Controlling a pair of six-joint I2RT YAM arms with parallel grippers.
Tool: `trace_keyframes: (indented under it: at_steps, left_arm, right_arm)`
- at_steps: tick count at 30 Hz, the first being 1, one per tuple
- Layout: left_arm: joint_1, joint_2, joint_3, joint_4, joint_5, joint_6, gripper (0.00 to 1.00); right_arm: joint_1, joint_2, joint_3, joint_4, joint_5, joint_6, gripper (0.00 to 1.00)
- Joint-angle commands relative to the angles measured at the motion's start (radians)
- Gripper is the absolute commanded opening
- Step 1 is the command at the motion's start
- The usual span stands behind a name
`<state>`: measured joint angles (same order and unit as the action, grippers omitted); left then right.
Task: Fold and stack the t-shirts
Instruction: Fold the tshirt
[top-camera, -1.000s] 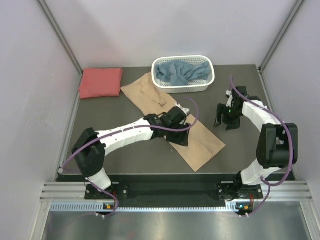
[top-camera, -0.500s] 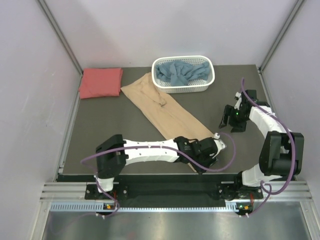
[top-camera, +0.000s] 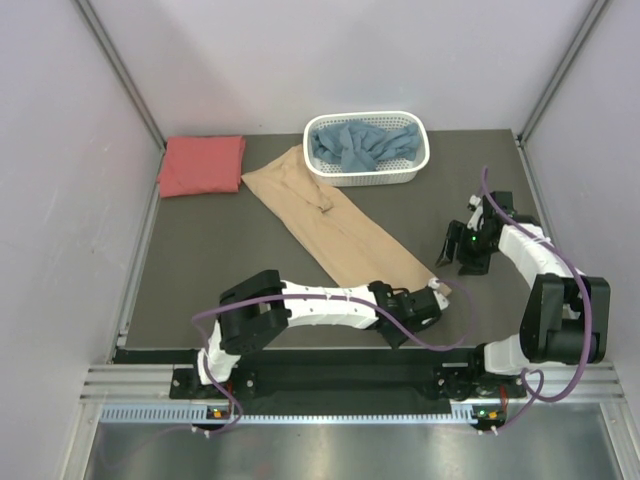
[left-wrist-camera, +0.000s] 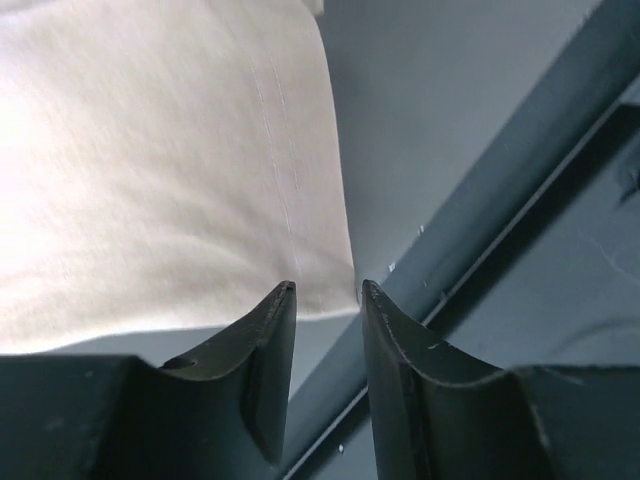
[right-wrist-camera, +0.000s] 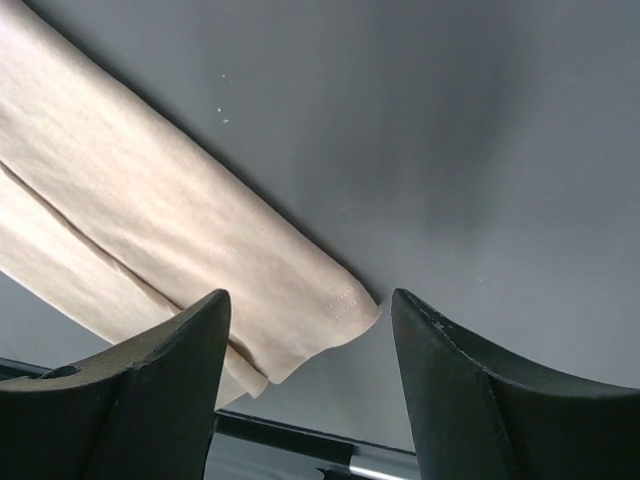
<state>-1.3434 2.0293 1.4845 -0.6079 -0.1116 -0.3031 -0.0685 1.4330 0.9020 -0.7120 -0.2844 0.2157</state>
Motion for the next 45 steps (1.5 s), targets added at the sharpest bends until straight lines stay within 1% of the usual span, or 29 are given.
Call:
trace_keyframes:
  at_steps: [1,6,8,9,11,12,14,19,21,25,30,32,33,35,37,38,39,40,42,44,45]
  left_arm:
    - [-0.008,0.028,0.056,-0.026,-0.046,0.002,0.37]
    - [-0.011,0.039,0.037,-0.021,-0.036,-0.007,0.38]
    - [-0.011,0.046,0.034,-0.029,-0.06,-0.007,0.37]
    - [-0.011,0.057,0.034,-0.033,-0.069,-0.007,0.35]
    - [-0.011,0.068,0.037,-0.059,-0.101,-0.005,0.25]
    - [-0.011,0.074,0.037,-0.069,-0.103,-0.004,0.11]
    - [-0.011,0.066,0.013,-0.075,-0.109,-0.007,0.01]
    - [-0.011,-0.035,-0.127,-0.041,-0.063,-0.022,0.0]
    - [-0.011,-0.091,-0.174,-0.023,-0.036,-0.027,0.0]
    - [-0.011,-0.178,-0.303,-0.041,-0.019,-0.054,0.0]
    - [-0.013,-0.346,-0.464,-0.073,0.004,-0.112,0.0]
    - [-0.013,-0.395,-0.501,-0.093,0.027,-0.131,0.0]
    - [-0.013,-0.444,-0.533,-0.096,0.039,-0.148,0.0]
    - [-0.016,-0.492,-0.566,-0.09,0.087,-0.166,0.0]
    - [-0.014,-0.54,-0.595,-0.081,0.107,-0.186,0.0]
    - [-0.014,-0.552,-0.599,-0.078,0.143,-0.191,0.03]
    - [-0.014,-0.57,-0.601,-0.078,0.148,-0.208,0.07]
    - [-0.014,-0.581,-0.599,-0.078,0.154,-0.215,0.22]
    - [-0.014,-0.625,-0.601,-0.076,0.177,-0.234,0.38]
    - [-0.016,-0.671,-0.601,-0.076,0.196,-0.261,0.57]
    - [-0.014,-0.722,-0.596,-0.082,0.21,-0.287,0.61]
  right_arm:
    - [-0.014,-0.034,-0.014,0.042,-0.01,-0.012,0.66]
    - [-0.014,-0.029,-0.002,0.042,-0.016,-0.015,0.65]
    - [-0.013,-0.017,0.003,0.043,-0.024,-0.013,0.65]
    - [-0.014,-0.014,0.006,0.042,-0.025,-0.015,0.65]
    - [-0.014,-0.013,0.003,0.043,-0.029,-0.007,0.65]
    - [-0.014,-0.011,-0.002,0.046,-0.029,-0.007,0.65]
    - [-0.013,-0.014,-0.009,0.045,-0.036,-0.003,0.65]
    - [-0.01,-0.014,-0.028,0.043,-0.061,0.004,0.63]
    - [0.002,-0.009,-0.032,0.037,-0.067,0.002,0.62]
    - [0.045,-0.019,-0.035,0.019,-0.084,0.008,0.61]
    - [0.157,-0.046,-0.074,0.019,-0.125,0.05,0.61]
    - [0.215,-0.062,-0.095,0.025,-0.144,0.074,0.61]
    - [0.237,-0.068,-0.103,0.034,-0.15,0.085,0.61]
    - [0.289,-0.092,-0.129,0.039,-0.167,0.103,0.61]
    - [0.311,-0.111,-0.146,0.042,-0.193,0.113,0.61]
    - [0.326,-0.127,-0.162,0.042,-0.199,0.117,0.61]
    - [0.335,-0.135,-0.172,0.04,-0.205,0.12,0.61]
    - [0.343,-0.141,-0.181,0.039,-0.22,0.123,0.61]
    - [0.372,-0.155,-0.202,0.036,-0.237,0.126,0.61]
    - [0.404,-0.167,-0.228,0.034,-0.254,0.129,0.61]
    - [0.414,-0.175,-0.238,0.039,-0.256,0.134,0.61]
